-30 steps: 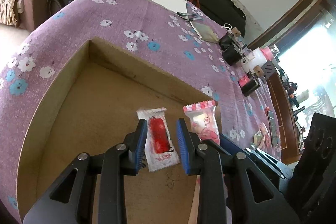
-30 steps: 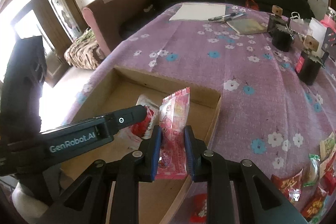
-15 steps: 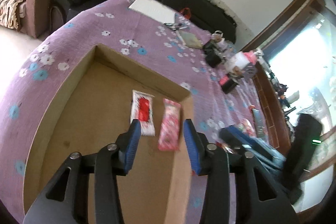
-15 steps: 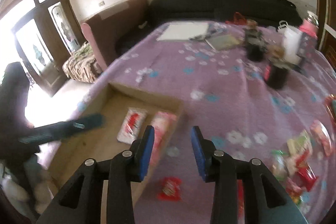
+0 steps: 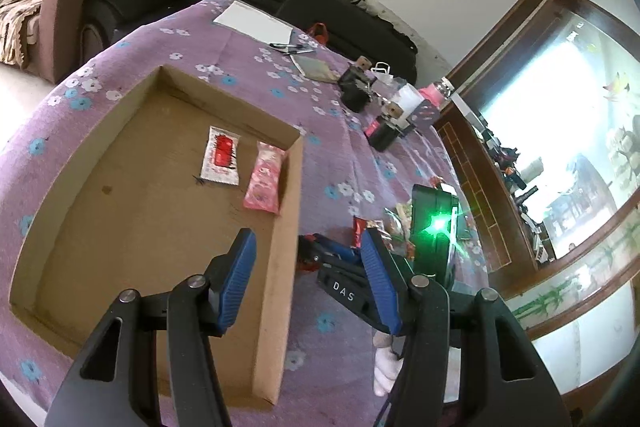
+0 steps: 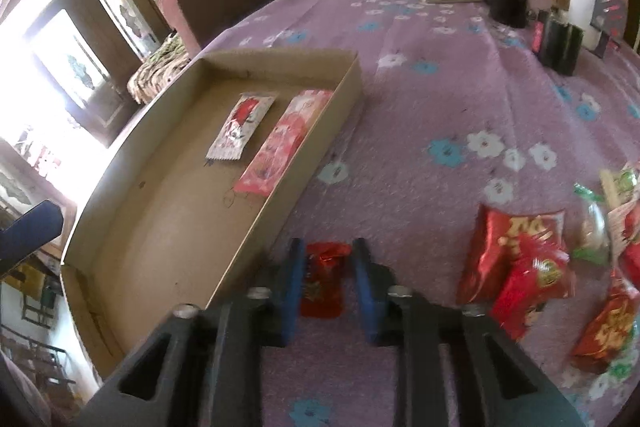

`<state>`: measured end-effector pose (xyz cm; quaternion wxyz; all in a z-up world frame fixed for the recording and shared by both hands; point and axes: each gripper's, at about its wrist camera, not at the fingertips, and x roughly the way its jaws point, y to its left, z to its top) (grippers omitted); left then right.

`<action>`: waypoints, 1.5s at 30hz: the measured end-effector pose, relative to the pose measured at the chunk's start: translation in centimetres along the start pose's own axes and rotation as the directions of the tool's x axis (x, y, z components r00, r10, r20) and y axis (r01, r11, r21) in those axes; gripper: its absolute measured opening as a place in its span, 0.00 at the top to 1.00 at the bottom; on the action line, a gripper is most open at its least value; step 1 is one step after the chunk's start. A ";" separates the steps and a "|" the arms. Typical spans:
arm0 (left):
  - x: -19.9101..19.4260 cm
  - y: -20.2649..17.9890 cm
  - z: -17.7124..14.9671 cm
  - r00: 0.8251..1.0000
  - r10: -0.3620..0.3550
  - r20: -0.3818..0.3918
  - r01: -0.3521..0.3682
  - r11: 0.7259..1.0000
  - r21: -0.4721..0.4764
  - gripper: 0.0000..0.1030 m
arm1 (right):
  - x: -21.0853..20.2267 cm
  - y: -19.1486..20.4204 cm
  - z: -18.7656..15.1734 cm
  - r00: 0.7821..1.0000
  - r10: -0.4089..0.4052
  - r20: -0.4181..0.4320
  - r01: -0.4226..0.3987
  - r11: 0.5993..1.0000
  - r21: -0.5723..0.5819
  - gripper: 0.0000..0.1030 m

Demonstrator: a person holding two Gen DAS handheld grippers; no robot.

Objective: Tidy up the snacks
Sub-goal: 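Grasp the small red candy with the right tool, then grasp the red gold-printed snack packet with the left tool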

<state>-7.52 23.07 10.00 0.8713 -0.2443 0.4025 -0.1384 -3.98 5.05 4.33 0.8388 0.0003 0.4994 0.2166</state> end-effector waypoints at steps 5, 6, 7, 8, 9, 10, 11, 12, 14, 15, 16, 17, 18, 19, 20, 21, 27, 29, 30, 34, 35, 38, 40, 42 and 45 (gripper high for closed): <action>0.2 -1.0 -0.8 1.000 -0.008 -0.011 0.008 1.000 0.014 0.49 | -1.6 -0.5 -2.2 1.000 0.006 -0.019 -0.006 1.000 -0.005 0.83; 0.3 -1.2 -1.1 1.000 -0.011 -0.018 0.011 1.000 0.018 0.49 | -2.1 -0.8 -2.9 1.000 0.009 -0.023 -0.009 1.000 -0.005 0.83; 0.5 -1.4 -1.4 1.000 -0.013 -0.026 0.013 1.000 0.023 0.49 | -2.8 -1.3 -3.9 1.000 0.006 -0.021 -0.006 1.000 -0.004 0.83; 0.7 -1.6 -1.5 0.999 -0.014 -0.033 0.015 0.999 0.029 0.49 | -3.6 -1.8 -4.9 1.000 -0.006 -0.019 0.006 1.000 -0.004 0.83; 1.0 -1.9 -1.8 0.999 -0.015 -0.042 0.017 0.999 0.036 0.49 | -4.4 -2.4 -6.0 1.000 -0.023 -0.013 0.023 1.000 -0.004 0.83; 1.4 -2.2 -2.0 0.999 -0.016 -0.051 0.018 0.999 0.043 0.49 | -5.3 -3.1 -7.0 0.999 -0.035 -0.008 0.035 0.999 0.000 0.83; 1.7 -2.5 -2.2 0.998 -0.016 -0.059 0.019 0.999 0.047 0.49 | -5.9 -3.6 -7.6 0.999 -0.045 -0.004 0.045 0.999 0.004 0.82; 2.2 -2.9 -2.3 0.997 -0.017 -0.070 0.021 0.998 0.052 0.49 | -6.6 -4.3 -8.3 0.998 -0.061 0.003 0.061 0.998 0.010 0.82; 2.9 -3.4 -2.7 0.996 -0.020 -0.088 0.026 0.998 0.058 0.49 | -7.8 -5.8 -9.4 0.995 -0.098 0.020 0.097 0.995 0.027 0.82; 3.5 -3.9 -2.8 0.995 -0.022 -0.101 0.028 0.998 0.064 0.49 | -8.4 -6.5 -9.8 0.993 -0.115 0.029 0.113 0.993 0.039 0.82; 3.8 -4.3 -3.1 0.994 -0.020 -0.110 0.028 0.997 0.071 0.49 | -8.7 -7.2 -10.0 0.991 -0.130 0.036 0.128 0.990 0.052 0.82; 4.2 -4.8 -3.3 0.993 -0.017 -0.119 0.027 0.996 0.081 0.49 | -9.2 -8.2 -10.2 0.988 -0.147 0.045 0.144 0.987 0.075 0.82; 4.6 -5.3 -3.5 0.992 -0.014 -0.128 0.026 0.995 0.093 0.49 | -9.5 -9.1 -10.3 0.987 -0.156 0.050 0.150 0.984 0.096 0.82; 5.1 -5.9 -3.7 0.990 -0.009 -0.137 0.023 0.994 0.106 0.49 | -9.8 -10.1 -10.5 0.985 -0.163 0.057 0.156 0.980 0.121 0.82; 5.5 -6.3 -3.9 0.990 -0.003 -0.143 0.020 0.993 0.117 0.49 | -10.2 -11.2 -10.5 0.982 -0.174 0.066 0.163 0.975 0.149 0.82; 6.0 -6.7 -4.1 0.989 0.005 -0.149 0.015 0.991 0.131 0.49 | -10.4 -12.0 -10.6 0.980 -0.184 0.075 0.169 0.971 0.169 0.82; 10.6 -9.7 -5.7 0.980 0.093 -0.178 -0.045 0.966 0.255 0.49 | -11.0 -14.8 -11.1 0.975 -0.186 0.124 0.149 0.955 0.258 0.81; 12.0 -10.5 -5.9 0.976 0.131 -0.176 -0.076 0.954 0.290 0.49 | -11.2 -15.0 -11.3 0.975 -0.174 0.135 0.134 0.955 0.263 0.80; 12.7 -10.9 -6.0 0.975 0.146 -0.169 -0.088 0.947 0.310 0.49 | -11.3 -15.0 -11.4 0.976 -0.170 0.137 0.129 0.956 0.264 0.80; 15.6 -12.4 -5.7 0.971 0.200 -0.132 -0.137 0.916 0.378 0.49 | -11.2 -15.1 -11.5 0.980 -0.140 0.142 0.099 0.959 0.266 0.78; 16.2 -12.6 -5.6 0.969 0.212 -0.130 -0.148 0.911 0.385 0.49 | -11.2 -15.2 -11.6 0.981 -0.131 0.140 0.090 0.960 0.264 0.78; 17.7 -13.0 -5.5 0.961 0.245 -0.125 -0.177 0.898 0.402 0.54 | -11.2 -15.1 -11.7 0.983 -0.121 0.135 0.085 0.966 0.245 0.76; 18.5 -13.0 -5.6 0.953 0.278 -0.123 -0.205 0.887 0.414 0.82 | -11.3 -14.9 -11.7 0.984 -0.120 0.130 0.088 0.970 0.228 0.76; 18.6 -12.6 -5.7 0.954 0.276 -0.120 -0.206 0.889 0.409 0.82 | -11.3 -14.7 -11.8 0.985 -0.120 0.126 0.090 0.972 0.217 0.76; 18.0 -12.1 -5.6 0.957 0.253 -0.138 -0.185 0.907 0.378 0.82 | -11.3 -14.6 -12.0 0.985 -0.121 0.124 0.094 0.974 0.207 0.78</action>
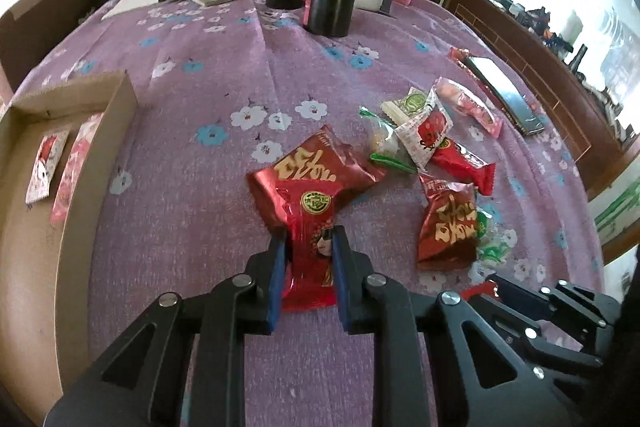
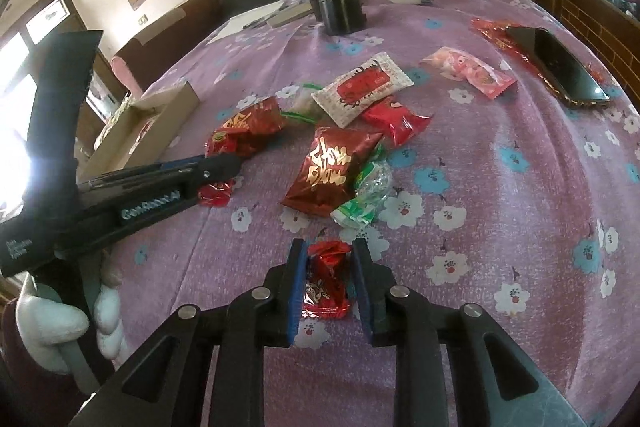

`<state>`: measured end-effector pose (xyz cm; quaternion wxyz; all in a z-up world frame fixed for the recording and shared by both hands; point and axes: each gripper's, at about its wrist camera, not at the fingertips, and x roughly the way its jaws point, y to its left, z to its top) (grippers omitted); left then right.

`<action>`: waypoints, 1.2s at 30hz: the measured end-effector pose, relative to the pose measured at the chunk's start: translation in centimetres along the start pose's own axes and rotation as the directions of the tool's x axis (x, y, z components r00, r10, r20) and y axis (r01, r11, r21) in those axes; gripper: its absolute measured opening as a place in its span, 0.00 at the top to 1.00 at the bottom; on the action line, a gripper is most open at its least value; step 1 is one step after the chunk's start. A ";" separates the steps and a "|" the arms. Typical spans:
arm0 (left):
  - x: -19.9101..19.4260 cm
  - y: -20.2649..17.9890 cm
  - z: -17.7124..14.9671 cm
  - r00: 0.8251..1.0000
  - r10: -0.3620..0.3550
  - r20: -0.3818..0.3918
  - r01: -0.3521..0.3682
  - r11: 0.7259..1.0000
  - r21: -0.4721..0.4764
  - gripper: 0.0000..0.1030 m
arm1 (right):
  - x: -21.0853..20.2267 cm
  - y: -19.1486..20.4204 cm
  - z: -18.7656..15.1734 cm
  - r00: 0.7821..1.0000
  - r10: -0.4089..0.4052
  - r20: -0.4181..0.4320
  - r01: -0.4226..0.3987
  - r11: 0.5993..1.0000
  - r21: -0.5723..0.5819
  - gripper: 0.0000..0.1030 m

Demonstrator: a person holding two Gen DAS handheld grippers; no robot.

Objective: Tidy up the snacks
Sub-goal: 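Grasp the red gold-printed snack packet with the left tool, then carry both snacks into the cardboard box and open both tools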

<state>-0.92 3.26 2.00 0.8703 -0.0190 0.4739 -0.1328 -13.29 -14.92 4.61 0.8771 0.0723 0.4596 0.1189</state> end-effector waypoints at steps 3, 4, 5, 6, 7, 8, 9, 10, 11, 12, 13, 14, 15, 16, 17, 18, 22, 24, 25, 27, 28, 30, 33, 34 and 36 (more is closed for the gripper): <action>-1.5 0.5 -0.5 0.999 -0.039 0.011 0.039 0.999 -0.019 0.82 | -0.3 0.2 -0.2 1.000 0.013 0.002 -0.013 1.000 -0.014 0.82; -1.9 0.6 -0.6 0.998 -0.054 0.014 0.054 0.998 -0.025 0.82 | -0.4 0.2 -0.3 1.000 0.018 0.007 -0.018 1.000 -0.016 0.83; -2.4 0.7 -0.8 0.997 -0.070 0.018 0.071 0.997 -0.033 0.82 | -0.7 0.3 -0.4 1.000 0.024 0.015 -0.024 1.000 -0.015 0.83; -3.2 1.1 -1.0 0.995 -0.095 0.022 0.095 0.994 -0.046 0.82 | -1.0 0.2 -0.6 0.999 0.035 0.023 -0.035 0.999 -0.008 0.83; -3.7 1.3 -1.1 0.993 -0.113 0.025 0.114 0.992 -0.056 0.82 | -1.2 0.1 -0.5 0.999 0.044 0.026 -0.044 0.999 0.000 0.83; -4.2 1.6 -1.3 0.991 -0.131 0.031 0.133 0.989 -0.067 0.82 | -1.5 0.0 -0.7 0.998 0.063 0.029 -0.064 0.998 0.016 0.83; -4.9 1.9 -1.4 0.988 -0.147 0.038 0.150 0.986 -0.077 0.82 | -1.7 0.0 -0.7 0.997 0.073 0.031 -0.074 0.997 0.023 0.83; -5.6 2.3 -1.6 0.986 -0.160 0.047 0.164 0.983 -0.085 0.82 | -1.9 0.0 -0.7 0.996 0.082 0.034 -0.083 0.996 0.029 0.83; -6.5 2.8 -1.7 0.983 -0.171 0.059 0.176 0.980 -0.092 0.82 | -2.2 0.1 -0.7 0.995 0.086 0.040 -0.088 0.996 0.032 0.83; -7.1 3.2 -1.8 0.982 -0.176 0.069 0.182 0.979 -0.095 0.82 | -2.5 0.3 -0.6 0.995 0.089 0.046 -0.090 0.995 0.031 0.83; -8.0 3.8 -1.9 0.981 -0.177 0.082 0.184 0.978 -0.096 0.82 | -2.9 0.6 -0.6 0.994 0.094 0.052 -0.095 0.995 0.029 0.83; -8.9 4.4 -2.0 0.980 -0.173 0.094 0.182 0.979 -0.097 0.82 | -3.3 0.8 -0.5 0.993 0.104 0.060 -0.106 0.994 0.029 0.83; -10.0 5.3 -2.1 0.981 -0.163 0.109 0.173 0.980 -0.099 0.82 | -3.7 1.1 -0.3 0.991 0.116 0.064 -0.119 0.992 0.030 0.83; -10.6 6.1 -2.2 0.981 -0.152 0.120 0.164 0.981 -0.104 0.82 | -4.1 1.4 -0.1 0.989 0.133 0.069 -0.135 0.990 0.030 0.83; -11.4 7.0 -2.2 0.982 -0.139 0.131 0.153 0.982 -0.109 0.82 | -4.4 1.8 0.1 0.986 0.149 0.074 -0.152 0.988 0.027 0.83; -12.0 7.9 -2.2 0.982 -0.122 0.143 0.139 0.983 -0.117 0.82 | -4.7 2.2 0.3 0.984 0.157 0.078 -0.160 0.987 0.024 0.83; -14.3 12.4 -2.4 0.984 -0.010 0.177 0.038 0.986 -0.160 0.82 | -5.2 4.5 1.5 0.977 0.198 0.081 -0.198 0.980 -0.001 0.83; -14.8 14.5 -2.4 0.983 0.040 0.178 -0.007 0.983 -0.186 0.82 | -4.9 6.1 2.3 0.972 0.223 0.071 -0.223 0.975 -0.016 0.83; -15.0 15.7 -2.4 0.982 0.068 0.177 -0.032 0.980 -0.198 0.82 | -4.6 6.7 2.6 0.971 0.231 0.065 -0.230 0.973 -0.022 0.83; -15.1 17.7 -2.1 0.981 0.104 0.165 -0.066 0.973 -0.221 0.82 | -4.1 8.4 3.3 0.968 0.246 0.052 -0.243 0.969 -0.047 0.83; -15.0 18.6 -2.0 0.981 0.110 0.160 -0.071 0.971 -0.230 0.82 | -3.8 9.3 3.7 0.968 0.248 0.046 -0.245 0.967 -0.062 0.83; -14.6 20.0 -1.5 0.982 0.114 0.150 -0.074 0.967 -0.244 0.82 | -2.9 11.4 4.6 0.966 0.258 0.032 -0.254 0.963 -0.095 0.83; -13.3 21.9 -0.5 0.985 0.113 0.132 -0.074 0.961 -0.266 0.82 | -1.2 13.7 5.8 0.961 0.278 0.003 -0.276 0.955 -0.103 0.83; -12.8 22.5 -0.2 0.987 0.106 0.123 -0.069 0.959 -0.275 0.82 | -0.5 14.4 6.2 0.958 0.287 -0.008 -0.287 0.953 -0.100 0.83; -11.5 23.4 0.6 0.990 0.094 0.105 -0.061 0.958 -0.281 0.82 | 1.0 15.8 7.3 0.950 0.310 -0.034 -0.312 0.946 -0.085 0.83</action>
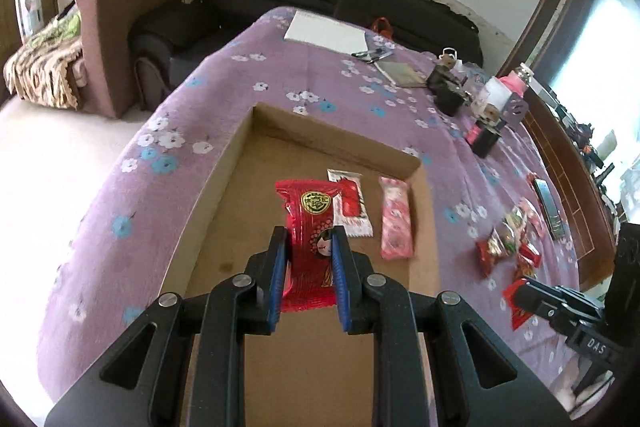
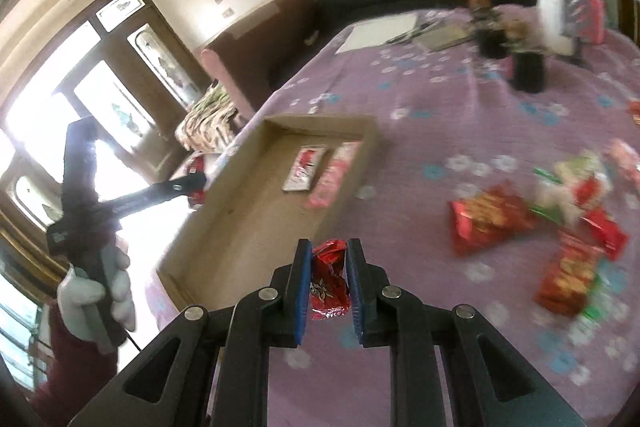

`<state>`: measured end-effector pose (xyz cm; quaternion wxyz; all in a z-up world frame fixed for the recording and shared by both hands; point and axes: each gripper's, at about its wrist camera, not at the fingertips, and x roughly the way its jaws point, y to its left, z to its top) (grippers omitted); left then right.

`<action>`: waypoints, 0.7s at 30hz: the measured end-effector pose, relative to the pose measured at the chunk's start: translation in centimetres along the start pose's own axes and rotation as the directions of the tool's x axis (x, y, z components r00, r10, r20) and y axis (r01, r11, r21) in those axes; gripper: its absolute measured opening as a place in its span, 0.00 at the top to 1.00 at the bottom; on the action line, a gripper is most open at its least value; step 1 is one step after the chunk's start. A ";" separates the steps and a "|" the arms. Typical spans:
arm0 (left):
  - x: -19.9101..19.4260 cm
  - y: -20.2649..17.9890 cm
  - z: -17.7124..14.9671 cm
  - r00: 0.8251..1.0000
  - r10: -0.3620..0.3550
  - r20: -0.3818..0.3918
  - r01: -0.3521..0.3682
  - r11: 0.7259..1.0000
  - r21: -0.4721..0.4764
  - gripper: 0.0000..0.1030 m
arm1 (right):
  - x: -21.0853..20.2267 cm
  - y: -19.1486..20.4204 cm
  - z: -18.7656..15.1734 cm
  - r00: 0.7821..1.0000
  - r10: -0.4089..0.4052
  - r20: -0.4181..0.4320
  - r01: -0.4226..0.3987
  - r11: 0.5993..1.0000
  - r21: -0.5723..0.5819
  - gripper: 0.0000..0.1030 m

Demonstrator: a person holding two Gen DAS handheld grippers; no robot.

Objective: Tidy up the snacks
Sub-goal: 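Carry both snacks into the cardboard box and open both tools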

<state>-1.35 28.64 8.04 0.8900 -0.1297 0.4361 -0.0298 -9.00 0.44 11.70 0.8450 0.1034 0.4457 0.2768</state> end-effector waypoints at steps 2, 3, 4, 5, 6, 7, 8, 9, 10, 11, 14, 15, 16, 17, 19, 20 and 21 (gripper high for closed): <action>1.2 0.1 0.6 1.000 0.009 -0.011 -0.009 1.000 0.006 0.82 | 1.9 0.7 1.2 0.999 0.029 -0.023 -0.029 0.999 0.019 0.83; 1.9 0.1 0.8 1.000 0.016 -0.016 -0.015 1.000 0.010 0.82 | 2.8 1.0 1.8 0.999 0.037 -0.031 -0.036 0.999 0.027 0.83; 2.6 0.3 1.1 1.000 0.019 -0.023 -0.019 1.000 0.007 0.82 | 3.7 1.3 2.4 0.998 0.044 -0.038 -0.042 0.999 0.034 0.83; 3.2 0.6 1.4 0.999 0.020 -0.031 -0.021 1.000 -0.001 0.82 | 4.9 1.6 3.3 0.997 0.052 -0.048 -0.050 0.998 0.046 0.83; 3.9 0.9 1.8 0.999 0.021 -0.040 -0.021 1.000 -0.013 0.82 | 5.6 1.8 3.7 0.997 0.059 -0.054 -0.056 0.997 0.054 0.83; 4.6 1.3 2.1 0.999 0.018 -0.051 -0.020 0.999 -0.030 0.82 | 6.6 1.9 4.3 0.996 0.068 -0.063 -0.063 0.996 0.066 0.83; 5.2 1.6 2.4 0.998 0.015 -0.060 -0.018 0.999 -0.045 0.82 | 7.9 2.1 5.1 0.994 0.076 -0.073 -0.070 0.994 0.082 0.83; 6.0 2.1 2.7 0.998 0.017 -0.067 -0.021 0.998 -0.063 0.82 | 8.6 2.1 5.6 0.994 0.078 -0.078 -0.071 0.993 0.089 0.83; 6.4 2.3 3.0 0.997 0.025 -0.070 -0.029 0.997 -0.070 0.82 | 9.5 2.2 6.1 0.993 0.081 -0.087 -0.073 0.993 0.096 0.83; 6.9 2.5 3.2 0.997 0.034 -0.072 -0.040 0.997 -0.073 0.82 | 10.5 2.2 6.6 0.992 0.083 -0.098 -0.073 0.992 0.103 0.83; 8.3 2.7 3.7 0.996 0.048 -0.080 -0.054 0.996 -0.076 0.82 | 13.9 2.1 7.9 0.987 0.075 -0.140 -0.056 0.990 0.131 0.83; 8.5 2.7 3.8 0.996 0.046 -0.081 -0.053 0.995 -0.079 0.82 | 15.0 1.9 8.4 0.986 0.072 -0.148 -0.050 0.988 0.146 0.83; 8.9 2.7 4.0 0.996 0.042 -0.081 -0.049 0.995 -0.085 0.82 | 15.5 1.8 8.6 0.986 0.073 -0.152 -0.049 0.987 0.155 0.83; 9.0 2.7 4.1 0.996 0.038 -0.080 -0.045 0.995 -0.092 0.82 | 16.2 1.6 9.0 0.985 0.077 -0.156 -0.051 0.984 0.169 0.83; 9.2 3.1 4.2 0.997 0.035 -0.073 -0.043 0.993 -0.114 0.82 | 17.4 1.4 9.5 0.983 0.084 -0.163 -0.052 0.980 0.190 0.83; 9.3 3.2 4.3 0.997 0.035 -0.071 -0.044 0.991 -0.125 0.82 | 18.0 1.4 9.8 0.982 0.082 -0.169 -0.049 0.980 0.195 0.83; 9.4 3.4 4.3 0.997 0.027 -0.067 -0.036 0.990 -0.137 0.82 | 18.5 1.4 10.0 0.981 0.079 -0.175 -0.043 0.979 0.198 0.83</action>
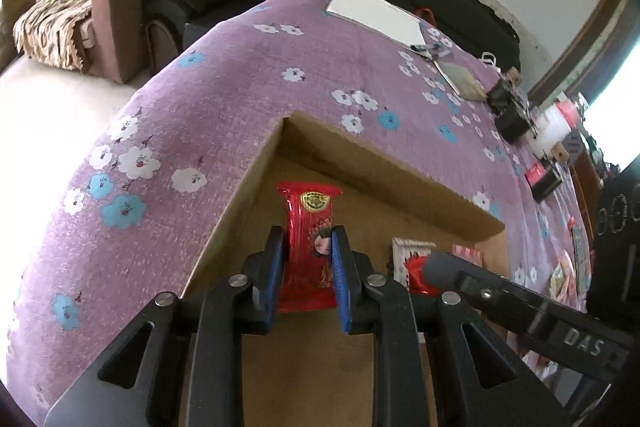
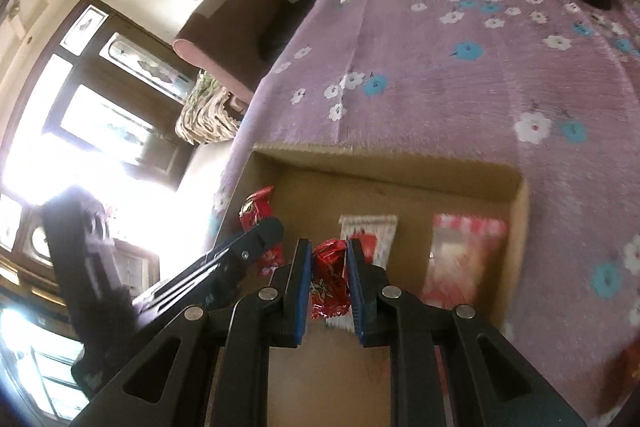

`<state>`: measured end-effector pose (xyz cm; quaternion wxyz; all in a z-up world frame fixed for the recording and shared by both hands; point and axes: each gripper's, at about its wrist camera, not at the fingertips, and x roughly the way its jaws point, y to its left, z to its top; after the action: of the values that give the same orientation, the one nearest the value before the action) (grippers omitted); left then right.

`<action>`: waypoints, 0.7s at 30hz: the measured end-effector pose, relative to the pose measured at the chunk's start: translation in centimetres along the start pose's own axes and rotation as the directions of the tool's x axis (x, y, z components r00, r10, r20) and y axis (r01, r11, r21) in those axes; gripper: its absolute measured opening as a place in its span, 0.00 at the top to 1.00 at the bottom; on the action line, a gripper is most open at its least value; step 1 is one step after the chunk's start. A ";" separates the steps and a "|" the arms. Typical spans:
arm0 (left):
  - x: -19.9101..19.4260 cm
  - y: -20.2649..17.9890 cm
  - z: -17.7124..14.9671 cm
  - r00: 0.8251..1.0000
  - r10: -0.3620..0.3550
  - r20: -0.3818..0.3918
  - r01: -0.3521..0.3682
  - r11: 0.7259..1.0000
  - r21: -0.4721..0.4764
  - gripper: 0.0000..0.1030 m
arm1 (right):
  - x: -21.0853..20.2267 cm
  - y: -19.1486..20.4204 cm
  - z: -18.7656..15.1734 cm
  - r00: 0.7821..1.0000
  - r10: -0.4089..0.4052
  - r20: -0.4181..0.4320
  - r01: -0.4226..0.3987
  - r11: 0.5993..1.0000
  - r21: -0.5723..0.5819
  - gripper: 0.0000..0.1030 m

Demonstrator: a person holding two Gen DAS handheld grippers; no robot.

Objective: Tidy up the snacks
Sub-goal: 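Carry both snacks into the cardboard box and open both tools, then move both tools back over the remaining snack pile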

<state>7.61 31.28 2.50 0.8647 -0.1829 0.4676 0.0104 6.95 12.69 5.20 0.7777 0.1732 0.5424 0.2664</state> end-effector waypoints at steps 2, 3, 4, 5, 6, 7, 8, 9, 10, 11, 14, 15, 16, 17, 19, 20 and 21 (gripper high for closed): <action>-0.2 0.2 0.1 1.000 -0.022 -0.001 0.021 1.000 -0.018 0.80 | 0.7 0.0 0.5 1.000 0.001 -0.006 -0.001 1.000 0.017 0.80; -0.4 0.4 0.1 1.000 -0.027 0.000 0.027 0.999 -0.026 0.80 | 1.0 0.0 0.8 1.000 0.009 -0.010 -0.009 1.000 0.023 0.80; -0.5 0.5 0.1 1.000 -0.029 0.000 0.029 0.999 -0.032 0.80 | 1.3 0.0 1.0 1.000 0.013 -0.015 -0.012 1.000 0.027 0.80; -0.7 0.6 0.0 1.000 -0.031 0.000 0.031 0.999 -0.038 0.80 | 1.3 -0.1 1.1 1.000 0.014 -0.013 -0.014 0.999 0.033 0.80; -0.9 0.8 0.0 0.999 -0.032 0.000 0.032 0.998 -0.046 0.80 | 1.2 -0.1 1.1 1.000 0.013 -0.007 -0.012 0.999 0.037 0.79; -1.3 0.9 -0.1 0.999 -0.034 0.003 0.034 0.998 -0.051 0.80 | 1.1 -0.1 1.1 1.000 0.010 -0.003 -0.010 0.999 0.035 0.79; -1.6 1.0 -0.2 0.999 -0.034 0.008 0.034 0.998 -0.054 0.80 | 0.8 0.0 1.1 1.000 0.005 0.004 -0.005 1.000 0.029 0.79; -2.2 1.1 -0.5 0.999 -0.032 0.016 0.033 0.998 -0.056 0.80 | 0.3 -0.1 1.0 1.000 0.001 0.015 -0.001 1.000 0.026 0.79; -2.6 1.1 -0.7 0.999 -0.033 0.021 0.034 0.998 -0.059 0.80 | -0.3 -0.1 0.9 1.000 0.001 0.027 -0.002 1.000 0.023 0.79; -3.0 1.2 -0.9 0.999 -0.039 0.026 0.041 0.997 -0.063 0.80 | -1.1 -0.2 0.7 0.999 0.005 0.039 -0.005 1.000 0.018 0.79; -4.8 0.8 -2.0 0.997 -0.069 0.044 0.072 0.995 -0.070 0.80 | -3.8 -0.3 -0.5 0.997 0.006 0.078 -0.005 1.000 -0.010 0.78; -5.4 0.5 -2.5 0.996 -0.077 0.052 0.080 0.995 -0.065 0.80 | -4.7 -0.3 -1.0 0.996 0.002 0.090 0.000 1.000 -0.021 0.78; -6.3 -0.1 -3.1 0.995 -0.085 0.059 0.088 0.995 -0.056 0.80 | -5.9 -0.5 -1.8 0.995 -0.003 0.104 0.006 0.999 -0.033 0.77; -7.0 -0.6 -3.7 0.993 -0.097 0.065 0.101 0.994 -0.046 0.80 | -6.5 -0.6 -2.3 0.994 -0.004 0.109 0.008 0.999 -0.040 0.77; -8.6 -1.6 -5.0 0.989 -0.125 0.078 0.128 0.991 -0.033 0.79 | -8.3 -1.0 -4.0 0.992 -0.016 0.125 0.024 0.998 -0.064 0.77; -9.2 -2.1 -5.7 0.987 -0.134 0.083 0.137 0.990 -0.029 0.74 | -9.4 -1.2 -5.0 0.990 -0.020 0.136 0.031 0.996 -0.082 0.76; -9.9 -2.6 -6.5 0.986 -0.145 0.088 0.148 0.989 -0.030 0.69 | -10.4 -1.5 -5.9 0.989 -0.024 0.148 0.039 0.994 -0.099 0.76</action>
<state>-2.74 28.25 8.11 0.8789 -0.2319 0.4153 -0.0369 -1.01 5.17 10.11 0.8275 0.1439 0.4721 0.2676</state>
